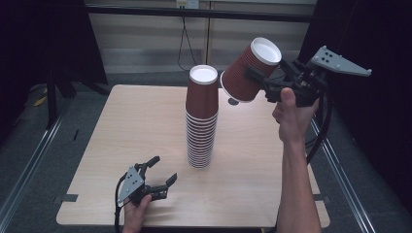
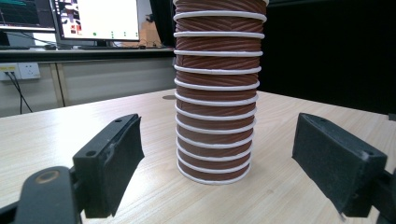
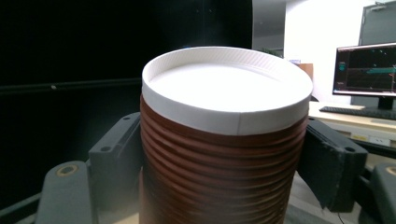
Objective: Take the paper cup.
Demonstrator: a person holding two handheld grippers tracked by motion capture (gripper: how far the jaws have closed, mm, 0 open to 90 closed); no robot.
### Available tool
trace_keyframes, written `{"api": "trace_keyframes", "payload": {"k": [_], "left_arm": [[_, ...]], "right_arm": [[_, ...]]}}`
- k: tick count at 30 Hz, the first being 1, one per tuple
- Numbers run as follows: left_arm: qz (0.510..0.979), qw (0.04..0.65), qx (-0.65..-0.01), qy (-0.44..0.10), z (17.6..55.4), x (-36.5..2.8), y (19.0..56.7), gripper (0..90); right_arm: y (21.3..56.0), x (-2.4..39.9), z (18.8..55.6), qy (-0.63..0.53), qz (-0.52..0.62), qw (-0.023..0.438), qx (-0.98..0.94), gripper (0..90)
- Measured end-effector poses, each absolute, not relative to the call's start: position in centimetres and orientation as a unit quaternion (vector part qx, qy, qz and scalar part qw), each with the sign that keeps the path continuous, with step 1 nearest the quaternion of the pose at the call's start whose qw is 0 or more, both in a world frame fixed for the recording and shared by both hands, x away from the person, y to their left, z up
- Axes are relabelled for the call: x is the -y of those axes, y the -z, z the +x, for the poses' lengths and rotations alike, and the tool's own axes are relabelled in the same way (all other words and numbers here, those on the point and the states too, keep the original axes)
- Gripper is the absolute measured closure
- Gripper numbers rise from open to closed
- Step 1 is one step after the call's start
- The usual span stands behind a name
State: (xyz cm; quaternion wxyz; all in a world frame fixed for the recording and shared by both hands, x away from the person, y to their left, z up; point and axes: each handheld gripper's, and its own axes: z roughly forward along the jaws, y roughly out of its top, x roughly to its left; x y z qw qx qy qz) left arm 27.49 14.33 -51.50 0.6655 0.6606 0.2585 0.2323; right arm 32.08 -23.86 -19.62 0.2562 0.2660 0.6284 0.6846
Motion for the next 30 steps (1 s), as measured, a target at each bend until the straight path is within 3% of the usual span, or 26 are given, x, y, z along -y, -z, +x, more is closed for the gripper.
{"api": "trace_keyframes", "payload": {"k": [30], "left_arm": [[0.665,0.661,-0.254,-0.237,27.7,-14.4,51.4,15.6]], "right_arm": [[26.5,25.1,30.6,-0.645,0.304,0.251,-0.655,22.2]]}}
